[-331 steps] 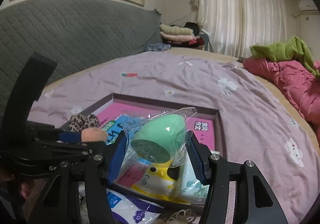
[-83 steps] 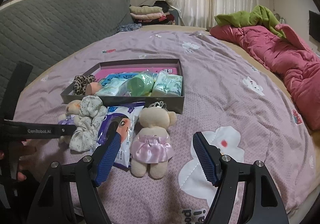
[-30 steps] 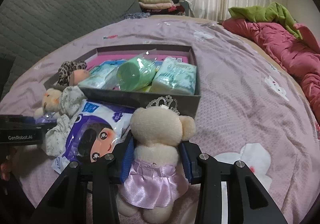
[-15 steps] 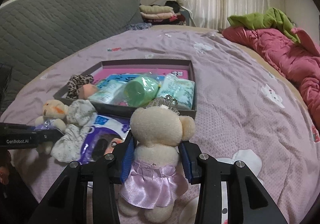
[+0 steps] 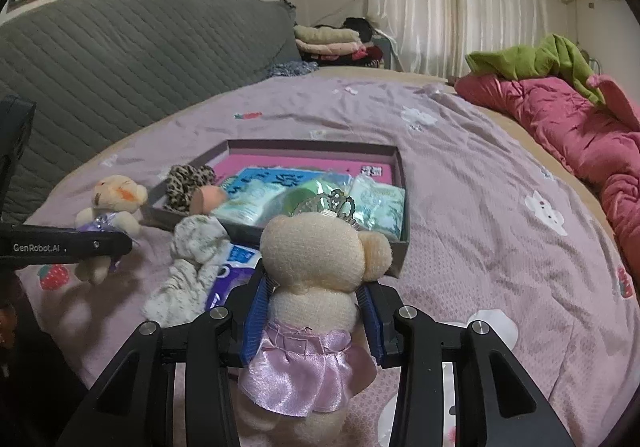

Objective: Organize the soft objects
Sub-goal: 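Lift the purple-dress bear with the left gripper while the right carries the pink-dress bear over the box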

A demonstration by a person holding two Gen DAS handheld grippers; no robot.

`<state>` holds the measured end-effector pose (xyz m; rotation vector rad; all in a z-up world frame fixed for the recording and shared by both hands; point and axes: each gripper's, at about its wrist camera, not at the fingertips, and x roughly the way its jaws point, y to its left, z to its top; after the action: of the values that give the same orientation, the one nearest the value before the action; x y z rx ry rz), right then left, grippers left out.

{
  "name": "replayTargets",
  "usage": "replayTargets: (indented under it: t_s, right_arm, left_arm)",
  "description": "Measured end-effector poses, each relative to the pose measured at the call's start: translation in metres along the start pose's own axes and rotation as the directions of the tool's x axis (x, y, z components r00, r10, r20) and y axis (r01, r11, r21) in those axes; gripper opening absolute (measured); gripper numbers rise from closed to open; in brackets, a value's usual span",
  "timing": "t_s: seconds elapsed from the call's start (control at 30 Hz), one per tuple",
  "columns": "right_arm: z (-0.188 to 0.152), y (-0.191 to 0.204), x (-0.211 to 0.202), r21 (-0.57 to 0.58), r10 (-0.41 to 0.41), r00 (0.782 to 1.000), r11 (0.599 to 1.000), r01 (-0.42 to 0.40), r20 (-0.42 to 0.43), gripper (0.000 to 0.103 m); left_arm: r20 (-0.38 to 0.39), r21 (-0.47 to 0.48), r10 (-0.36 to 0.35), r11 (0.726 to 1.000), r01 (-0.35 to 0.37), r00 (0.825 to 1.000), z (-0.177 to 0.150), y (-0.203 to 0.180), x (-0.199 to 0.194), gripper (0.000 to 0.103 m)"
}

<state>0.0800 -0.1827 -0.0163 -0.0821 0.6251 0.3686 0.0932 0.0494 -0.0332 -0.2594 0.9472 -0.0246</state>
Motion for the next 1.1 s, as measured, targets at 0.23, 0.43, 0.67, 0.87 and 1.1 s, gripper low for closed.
replayTargets:
  t_s: [0.23,0.43,0.67,0.87,1.1]
  right_arm:
    - [0.006,0.000,-0.005,-0.004,-0.003,0.999,1.000,0.003,0.034,0.043]
    - [0.019,-0.002,-0.002,0.001,-0.007,0.998,1.000,0.007,0.069,0.043]
    - [0.040,0.006,0.009,0.021,0.025,0.995,0.999,-0.027,0.097,0.043]
    - [0.061,0.013,0.022,0.050,0.047,0.990,0.997,-0.054,0.131,0.043]
    - [0.082,0.022,0.046,0.069,0.071,0.988,0.994,-0.081,0.139,0.043]
  left_arm:
    - [0.038,0.013,0.003,1.000,-0.003,0.999,0.007,-0.001,-0.010,0.036]
    - [0.059,0.015,0.006,1.000,-0.007,0.998,0.017,-0.001,-0.011,0.036]
    - [0.073,0.028,0.005,1.000,-0.007,0.997,0.026,-0.005,-0.006,0.036]
    - [0.085,0.044,0.008,0.999,-0.012,0.996,0.037,-0.007,0.000,0.036]
    - [0.100,0.034,0.011,0.999,-0.015,0.995,0.054,-0.001,0.007,0.036]
